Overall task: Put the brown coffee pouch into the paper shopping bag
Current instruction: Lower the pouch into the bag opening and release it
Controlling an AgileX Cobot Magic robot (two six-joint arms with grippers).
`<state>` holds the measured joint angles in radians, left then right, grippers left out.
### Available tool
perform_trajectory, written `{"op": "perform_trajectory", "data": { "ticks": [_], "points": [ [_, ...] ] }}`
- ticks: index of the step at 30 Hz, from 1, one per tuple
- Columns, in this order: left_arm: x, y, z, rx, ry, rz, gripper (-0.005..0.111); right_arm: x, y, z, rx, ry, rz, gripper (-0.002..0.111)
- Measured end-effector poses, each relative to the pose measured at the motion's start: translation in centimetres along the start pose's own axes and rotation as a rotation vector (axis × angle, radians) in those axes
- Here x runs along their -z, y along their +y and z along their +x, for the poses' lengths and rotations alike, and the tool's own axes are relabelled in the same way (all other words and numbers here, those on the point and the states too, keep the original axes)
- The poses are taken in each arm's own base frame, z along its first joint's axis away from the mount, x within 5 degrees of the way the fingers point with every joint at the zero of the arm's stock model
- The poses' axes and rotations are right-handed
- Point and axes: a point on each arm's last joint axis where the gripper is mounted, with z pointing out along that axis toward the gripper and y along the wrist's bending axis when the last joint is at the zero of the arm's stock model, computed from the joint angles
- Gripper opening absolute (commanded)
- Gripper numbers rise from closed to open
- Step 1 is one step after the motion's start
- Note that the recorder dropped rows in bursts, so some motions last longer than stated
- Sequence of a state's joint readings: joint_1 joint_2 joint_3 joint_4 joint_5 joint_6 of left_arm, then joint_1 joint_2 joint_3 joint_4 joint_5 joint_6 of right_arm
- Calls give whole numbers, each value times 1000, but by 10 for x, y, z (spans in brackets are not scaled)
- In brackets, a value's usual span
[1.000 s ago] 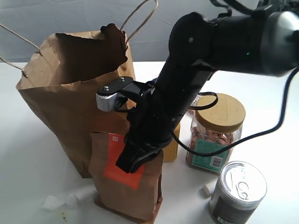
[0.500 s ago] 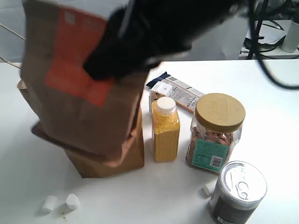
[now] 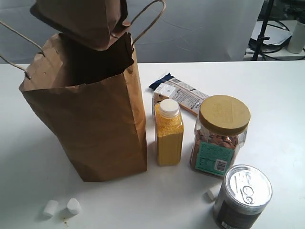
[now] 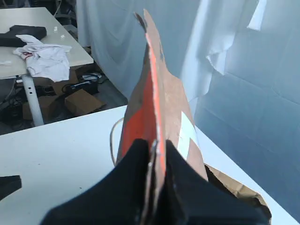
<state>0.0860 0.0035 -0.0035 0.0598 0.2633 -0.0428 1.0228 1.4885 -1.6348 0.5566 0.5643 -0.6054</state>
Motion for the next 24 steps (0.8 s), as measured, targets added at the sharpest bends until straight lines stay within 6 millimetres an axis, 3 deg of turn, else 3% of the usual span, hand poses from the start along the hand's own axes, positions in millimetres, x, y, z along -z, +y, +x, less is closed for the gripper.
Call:
{"op": "perform_trajectory", "data": {
  "ticks": [7,11,14,17,21,23,24],
  "points": [
    [0,0,0,2,0,0,0,-82,-21,63,1,188,19,0],
    [0,0,0,2,0,0,0,-103,-26,83,-3,234,24,0],
    [0,0,0,2,0,0,0,-107,-27,88,-2,248,24,1],
    [0,0,0,2,0,0,0,-108,-27,88,-1,244,27,16],
    [0,0,0,2,0,0,0,-108,-29,86,1,221,44,53],
    [0,0,0,2,0,0,0,-107,-29,84,-9,209,47,62],
    [0,0,0,2,0,0,0,-108,-29,84,-10,207,48,62]
  ]
}}
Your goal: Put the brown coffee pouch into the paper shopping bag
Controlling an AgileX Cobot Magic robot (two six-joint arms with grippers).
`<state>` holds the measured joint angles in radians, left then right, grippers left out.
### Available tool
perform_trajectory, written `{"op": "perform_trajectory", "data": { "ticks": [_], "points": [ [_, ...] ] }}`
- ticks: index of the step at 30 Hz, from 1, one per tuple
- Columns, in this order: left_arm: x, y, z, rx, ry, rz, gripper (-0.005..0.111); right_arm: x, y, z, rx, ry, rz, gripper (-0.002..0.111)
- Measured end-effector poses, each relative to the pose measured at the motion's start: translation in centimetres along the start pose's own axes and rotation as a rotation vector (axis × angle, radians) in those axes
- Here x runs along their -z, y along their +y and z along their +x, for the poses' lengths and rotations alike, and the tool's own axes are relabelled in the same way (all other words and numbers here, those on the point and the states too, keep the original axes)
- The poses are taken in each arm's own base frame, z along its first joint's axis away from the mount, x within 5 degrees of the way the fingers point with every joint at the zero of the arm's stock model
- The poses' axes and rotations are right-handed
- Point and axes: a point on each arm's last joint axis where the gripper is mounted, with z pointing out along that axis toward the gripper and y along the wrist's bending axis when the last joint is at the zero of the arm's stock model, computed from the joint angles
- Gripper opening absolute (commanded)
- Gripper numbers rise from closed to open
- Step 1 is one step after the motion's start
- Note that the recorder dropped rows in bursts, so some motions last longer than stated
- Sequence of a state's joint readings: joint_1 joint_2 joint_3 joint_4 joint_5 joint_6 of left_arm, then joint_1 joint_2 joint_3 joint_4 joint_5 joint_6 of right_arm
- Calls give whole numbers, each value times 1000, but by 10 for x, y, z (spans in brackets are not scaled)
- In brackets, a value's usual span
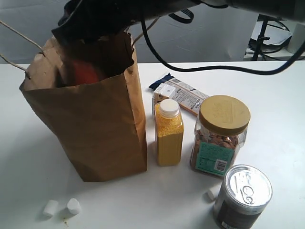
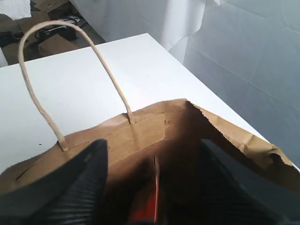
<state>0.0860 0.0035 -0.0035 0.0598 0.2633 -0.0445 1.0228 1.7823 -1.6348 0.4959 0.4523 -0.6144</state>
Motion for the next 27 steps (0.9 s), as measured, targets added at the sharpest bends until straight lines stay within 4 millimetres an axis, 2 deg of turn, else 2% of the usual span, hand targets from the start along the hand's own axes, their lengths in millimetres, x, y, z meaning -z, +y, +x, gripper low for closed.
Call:
{"op": "perform_trajectory", "data": {
  "ticks": [1,2,5,12,16,20,23,27],
  "points": [
    [0,0,0,0,0,0,0,1,0,-1,-1,-2,0,56],
    [0,0,0,-2,0,0,0,2,0,-1,-7,-5,0,44],
    [0,0,0,-2,0,0,0,11,1,-8,-22,-28,3,-1],
    [0,0,0,-2,0,0,0,56,6,-37,-11,-144,23,0],
    [0,0,0,-2,0,0,0,90,11,-53,4,-213,28,0],
    [0,0,0,-2,0,0,0,123,17,-61,29,-224,26,0],
    [0,0,0,-2,0,0,0,141,19,-54,21,-198,60,0],
    [0,0,0,-2,0,0,0,159,20,-26,-27,-128,125,0]
  ]
}}
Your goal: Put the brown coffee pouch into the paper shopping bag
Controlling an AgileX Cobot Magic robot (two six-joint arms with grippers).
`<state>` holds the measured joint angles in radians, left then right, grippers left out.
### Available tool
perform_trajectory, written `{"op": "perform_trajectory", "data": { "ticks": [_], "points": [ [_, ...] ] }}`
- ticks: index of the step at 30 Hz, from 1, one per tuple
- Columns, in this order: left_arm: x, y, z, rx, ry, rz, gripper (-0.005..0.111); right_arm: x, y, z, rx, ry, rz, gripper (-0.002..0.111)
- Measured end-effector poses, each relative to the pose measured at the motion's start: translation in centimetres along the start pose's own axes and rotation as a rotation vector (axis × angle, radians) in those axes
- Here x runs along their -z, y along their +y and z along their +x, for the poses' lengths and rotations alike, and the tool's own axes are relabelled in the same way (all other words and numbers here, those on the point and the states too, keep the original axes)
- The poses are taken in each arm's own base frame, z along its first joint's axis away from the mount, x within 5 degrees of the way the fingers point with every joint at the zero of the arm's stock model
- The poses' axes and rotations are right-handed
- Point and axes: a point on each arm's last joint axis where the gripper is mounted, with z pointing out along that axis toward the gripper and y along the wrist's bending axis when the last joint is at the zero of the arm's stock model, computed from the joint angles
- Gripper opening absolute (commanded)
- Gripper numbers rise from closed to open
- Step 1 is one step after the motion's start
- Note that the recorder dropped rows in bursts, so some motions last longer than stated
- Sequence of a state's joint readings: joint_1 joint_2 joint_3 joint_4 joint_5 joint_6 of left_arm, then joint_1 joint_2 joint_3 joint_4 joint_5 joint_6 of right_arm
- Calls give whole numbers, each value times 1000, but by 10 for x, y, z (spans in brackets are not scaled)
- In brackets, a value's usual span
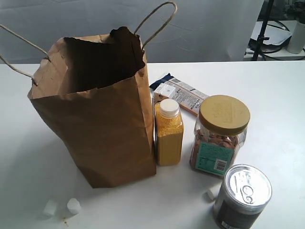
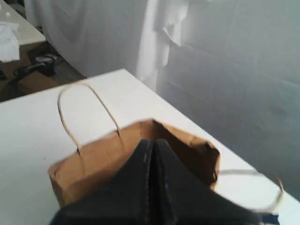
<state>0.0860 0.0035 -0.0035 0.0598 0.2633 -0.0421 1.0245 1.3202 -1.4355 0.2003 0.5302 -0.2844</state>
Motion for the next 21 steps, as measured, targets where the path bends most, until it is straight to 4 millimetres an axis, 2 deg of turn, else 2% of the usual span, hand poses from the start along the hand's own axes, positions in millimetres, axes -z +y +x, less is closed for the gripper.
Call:
{"op": "perform_trajectory", "data": {
  "ticks": [5,12,20,21],
  "points": [
    [0,0,0,0,0,0,0,24,3,48,-35,103,46,0],
    [0,0,0,0,0,0,0,72,7,94,-105,63,110,0],
    [0,0,0,0,0,0,0,115,-10,190,-245,152,332,0],
    [0,0,0,0,0,0,0,120,-11,197,-263,146,361,0]
  ]
}}
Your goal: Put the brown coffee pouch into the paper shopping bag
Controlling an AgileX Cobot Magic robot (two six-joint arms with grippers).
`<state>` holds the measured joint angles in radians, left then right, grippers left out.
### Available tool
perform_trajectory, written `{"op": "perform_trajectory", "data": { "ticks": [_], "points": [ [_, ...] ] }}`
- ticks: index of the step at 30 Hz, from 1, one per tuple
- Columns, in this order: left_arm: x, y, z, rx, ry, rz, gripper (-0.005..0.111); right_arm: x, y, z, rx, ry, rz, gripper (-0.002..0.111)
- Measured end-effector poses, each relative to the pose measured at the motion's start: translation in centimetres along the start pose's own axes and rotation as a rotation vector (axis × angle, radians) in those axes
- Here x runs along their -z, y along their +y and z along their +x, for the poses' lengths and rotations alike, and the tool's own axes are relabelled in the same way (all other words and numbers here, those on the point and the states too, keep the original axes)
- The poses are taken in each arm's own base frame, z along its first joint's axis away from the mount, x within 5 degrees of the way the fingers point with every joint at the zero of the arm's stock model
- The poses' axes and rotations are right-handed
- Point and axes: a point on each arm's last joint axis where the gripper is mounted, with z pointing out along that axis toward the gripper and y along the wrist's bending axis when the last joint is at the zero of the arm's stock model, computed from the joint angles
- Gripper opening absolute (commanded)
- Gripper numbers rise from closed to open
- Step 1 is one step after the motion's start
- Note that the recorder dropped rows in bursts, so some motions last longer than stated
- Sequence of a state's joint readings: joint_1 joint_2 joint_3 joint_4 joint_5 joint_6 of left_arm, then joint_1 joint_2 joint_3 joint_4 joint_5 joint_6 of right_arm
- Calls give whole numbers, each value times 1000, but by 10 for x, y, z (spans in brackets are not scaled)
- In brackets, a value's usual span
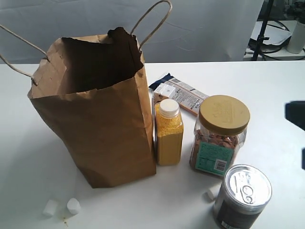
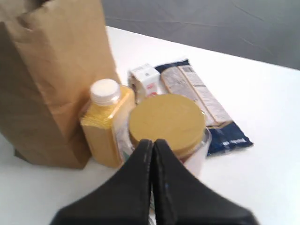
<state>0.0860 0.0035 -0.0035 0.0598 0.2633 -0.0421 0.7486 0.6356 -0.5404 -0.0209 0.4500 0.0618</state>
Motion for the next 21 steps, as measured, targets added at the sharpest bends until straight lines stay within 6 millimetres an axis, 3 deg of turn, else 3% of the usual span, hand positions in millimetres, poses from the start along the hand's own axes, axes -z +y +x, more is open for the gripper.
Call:
{"op": "perform_trajectory", "data": {
  "ticks": [10,21],
  "points": [
    [0,0,0,0,0,0,0,25,-25,58,-184,-138,244,0],
    [0,0,0,0,0,0,0,18,-29,114,-138,-252,342,0]
  ]
}}
